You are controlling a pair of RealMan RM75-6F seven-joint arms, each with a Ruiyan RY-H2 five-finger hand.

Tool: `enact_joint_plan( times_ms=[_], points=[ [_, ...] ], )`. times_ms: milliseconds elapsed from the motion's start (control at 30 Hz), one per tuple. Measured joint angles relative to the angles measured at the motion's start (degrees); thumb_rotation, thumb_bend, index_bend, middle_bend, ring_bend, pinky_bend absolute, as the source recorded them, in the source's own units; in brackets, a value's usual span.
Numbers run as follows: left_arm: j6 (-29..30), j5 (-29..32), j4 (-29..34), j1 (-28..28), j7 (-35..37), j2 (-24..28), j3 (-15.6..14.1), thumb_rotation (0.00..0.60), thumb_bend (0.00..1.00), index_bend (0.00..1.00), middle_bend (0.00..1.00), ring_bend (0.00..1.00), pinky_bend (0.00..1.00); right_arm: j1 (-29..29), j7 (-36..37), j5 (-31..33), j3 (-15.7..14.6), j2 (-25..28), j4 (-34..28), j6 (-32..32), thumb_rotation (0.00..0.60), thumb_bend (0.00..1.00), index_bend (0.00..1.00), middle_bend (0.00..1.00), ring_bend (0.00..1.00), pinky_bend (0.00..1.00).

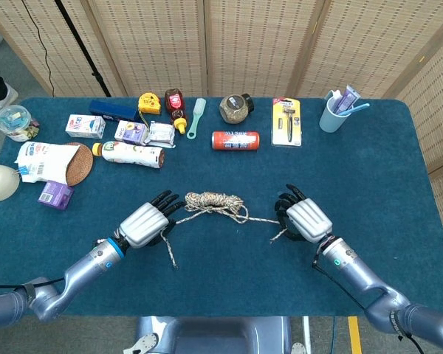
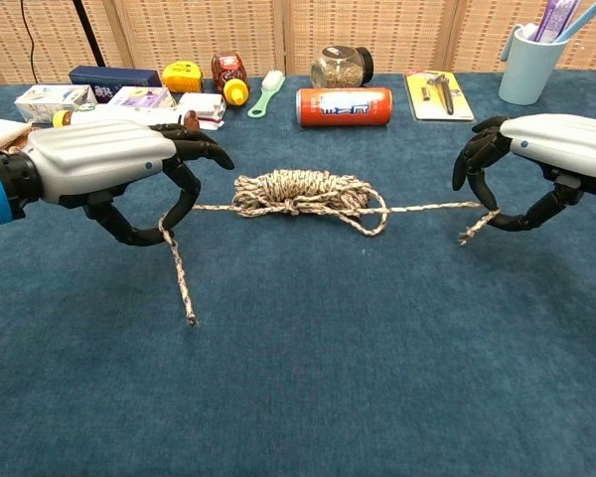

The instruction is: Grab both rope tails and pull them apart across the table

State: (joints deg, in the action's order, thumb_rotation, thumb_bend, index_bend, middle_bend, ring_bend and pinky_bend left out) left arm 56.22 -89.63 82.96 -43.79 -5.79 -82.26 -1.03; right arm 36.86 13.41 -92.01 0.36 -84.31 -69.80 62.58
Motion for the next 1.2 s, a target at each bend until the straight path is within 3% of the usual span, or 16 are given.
enact_joint_plan(
  times_ms=[267, 1200],
  points=[
    [1.0, -0.2, 0.6, 1.0, 1.0, 1.6, -0.1, 0.600, 0.44, 0.69, 0.23, 0.00, 0.00, 0.0, -0.3, -0.1, -0.1, 0.4, -0.7, -0.1, 0.600, 0.39, 0.66, 0.36, 0.21, 0.00],
    [6.6, 4.1, -0.4, 6.0, 6.1, 10.8, 3.3, 0.600, 0.46, 0.71, 0.23, 0.00, 0.00, -2.0, 0.2, 2.9, 2.1, 5.0, -0.1, 2.2, 0.600, 0.39, 0.67, 0.37, 0.23, 0.00]
  ],
)
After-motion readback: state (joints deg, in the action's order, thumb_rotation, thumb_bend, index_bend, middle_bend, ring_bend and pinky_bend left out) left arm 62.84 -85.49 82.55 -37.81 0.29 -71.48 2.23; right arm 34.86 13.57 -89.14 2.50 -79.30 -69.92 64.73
